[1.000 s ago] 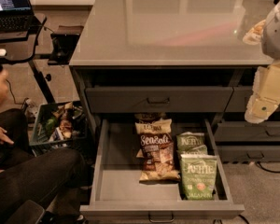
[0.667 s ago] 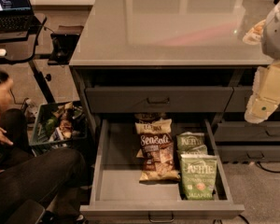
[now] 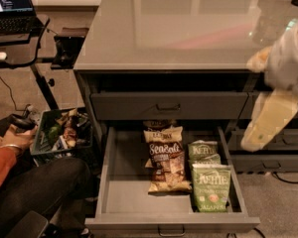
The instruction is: Pick brown chip bag from middle drawer and place on counter
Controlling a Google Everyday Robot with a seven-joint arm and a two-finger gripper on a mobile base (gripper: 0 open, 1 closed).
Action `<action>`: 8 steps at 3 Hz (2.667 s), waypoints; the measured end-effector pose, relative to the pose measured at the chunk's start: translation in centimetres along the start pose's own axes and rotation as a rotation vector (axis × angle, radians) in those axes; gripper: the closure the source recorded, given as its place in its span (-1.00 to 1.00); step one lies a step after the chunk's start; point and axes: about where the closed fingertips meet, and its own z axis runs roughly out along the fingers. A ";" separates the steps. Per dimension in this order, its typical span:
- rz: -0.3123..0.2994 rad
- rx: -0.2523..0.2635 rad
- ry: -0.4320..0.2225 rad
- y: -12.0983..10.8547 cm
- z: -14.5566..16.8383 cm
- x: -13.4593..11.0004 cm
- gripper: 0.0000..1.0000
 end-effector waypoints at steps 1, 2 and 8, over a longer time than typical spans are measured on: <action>0.098 -0.070 -0.070 1.9 8.2 1.5 -1.00; 0.153 -0.081 -0.126 1.4 15.6 1.7 -1.00; 0.490 0.052 -0.313 -0.7 36.2 2.8 -1.00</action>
Offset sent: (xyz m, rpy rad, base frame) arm 0.1091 0.0430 -0.2185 0.3075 -0.1079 -0.1877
